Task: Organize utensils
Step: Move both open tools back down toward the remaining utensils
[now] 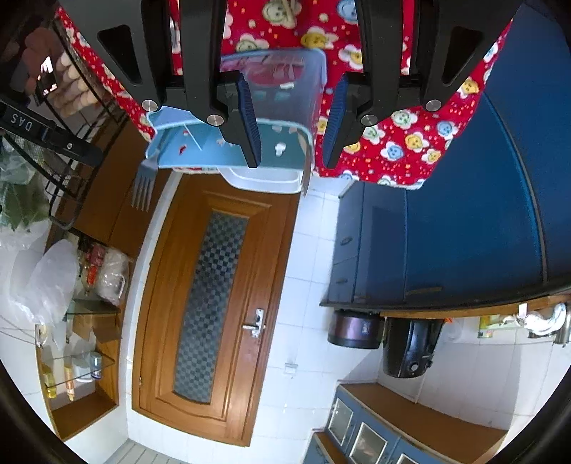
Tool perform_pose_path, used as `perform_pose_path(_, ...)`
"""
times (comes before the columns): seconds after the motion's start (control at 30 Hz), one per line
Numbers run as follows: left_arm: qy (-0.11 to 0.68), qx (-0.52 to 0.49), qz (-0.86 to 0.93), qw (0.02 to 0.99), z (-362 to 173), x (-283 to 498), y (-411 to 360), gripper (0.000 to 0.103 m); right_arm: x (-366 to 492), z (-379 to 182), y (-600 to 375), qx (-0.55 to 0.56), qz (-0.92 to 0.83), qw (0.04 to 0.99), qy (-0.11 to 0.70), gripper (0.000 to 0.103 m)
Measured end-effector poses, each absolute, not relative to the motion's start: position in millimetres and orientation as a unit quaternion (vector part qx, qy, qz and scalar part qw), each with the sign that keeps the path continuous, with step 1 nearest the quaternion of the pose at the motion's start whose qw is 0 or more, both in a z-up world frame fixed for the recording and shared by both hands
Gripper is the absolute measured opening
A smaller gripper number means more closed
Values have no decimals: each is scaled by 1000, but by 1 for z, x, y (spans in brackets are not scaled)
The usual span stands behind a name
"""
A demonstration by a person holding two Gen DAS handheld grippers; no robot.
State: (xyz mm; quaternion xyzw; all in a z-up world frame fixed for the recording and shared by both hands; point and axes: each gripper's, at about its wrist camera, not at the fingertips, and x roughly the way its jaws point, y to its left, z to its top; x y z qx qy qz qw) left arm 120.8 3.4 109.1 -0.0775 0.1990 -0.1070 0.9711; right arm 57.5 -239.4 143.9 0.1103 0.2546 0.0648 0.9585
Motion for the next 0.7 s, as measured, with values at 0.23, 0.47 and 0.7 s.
perform_pose_path(0.23, 226, -66, -116, 965, 103, 106, 5, 40, 43, 127, -250, 129, 60, 949, 282, 29)
perform_pose_path(0.47, 261, -47, -123, 956, 86, 92, -2, 40, 32, 106, -252, 132, 57, 939, 312, 29)
perform_pose_path(0.7, 294, -27, -130, 947, 67, 82, -11, 40, 20, 82, -253, 139, 54, 928, 342, 29)
